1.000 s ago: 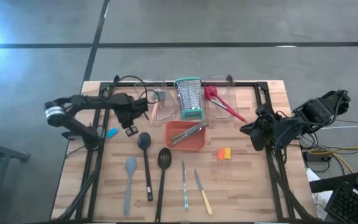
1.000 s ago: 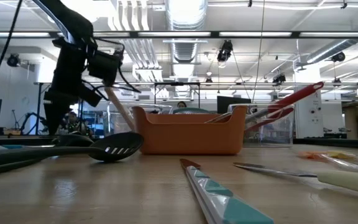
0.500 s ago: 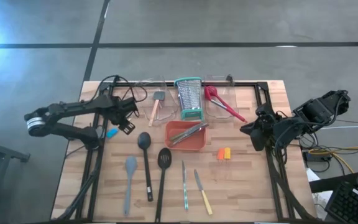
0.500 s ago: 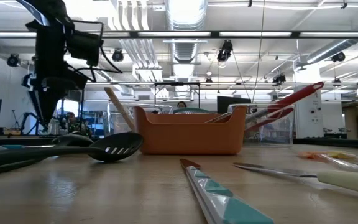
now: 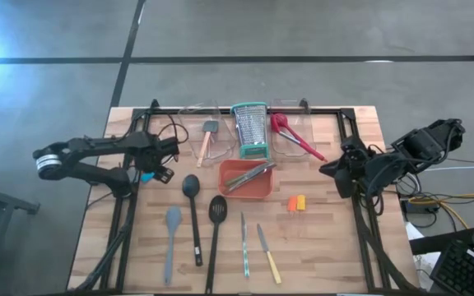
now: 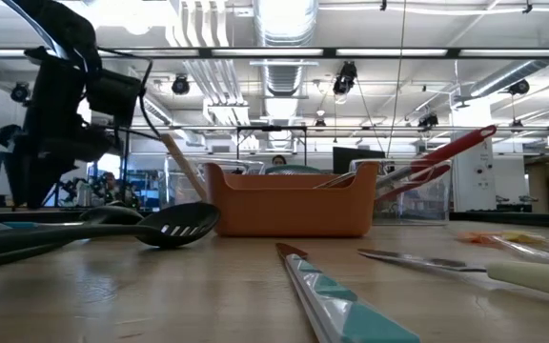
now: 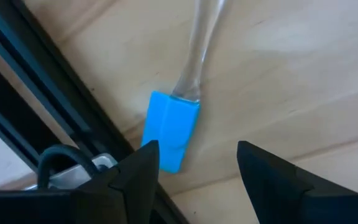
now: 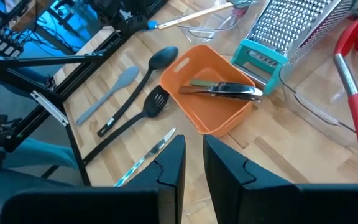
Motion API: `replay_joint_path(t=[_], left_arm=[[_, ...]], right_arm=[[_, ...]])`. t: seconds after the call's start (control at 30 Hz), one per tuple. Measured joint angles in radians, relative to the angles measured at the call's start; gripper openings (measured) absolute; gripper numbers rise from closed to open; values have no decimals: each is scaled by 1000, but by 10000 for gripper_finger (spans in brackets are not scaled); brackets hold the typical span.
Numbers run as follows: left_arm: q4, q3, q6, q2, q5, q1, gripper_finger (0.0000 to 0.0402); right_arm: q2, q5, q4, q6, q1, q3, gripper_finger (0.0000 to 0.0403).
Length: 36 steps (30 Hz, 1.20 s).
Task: Pick & Place Kitchen Items
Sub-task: Put the blue spatula into the left transparent bin
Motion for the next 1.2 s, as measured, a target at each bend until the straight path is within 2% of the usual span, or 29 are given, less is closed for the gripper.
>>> replay_joint_path(t=[0.33,0.57,0.83,1.2], left_arm=[[87,-94,-37,34,51,83,220],[101,-98,-30,67,78,173,220],[122,-63,-4,72,-18,207,220],[125,-74,35,179,4,240,220]], right_arm=[[0,0,0,0,0,13,52],[1,1,0,0,0,15,52],[1,1,0,0,0,15,52],[10,1,1,0,0,15,52]])
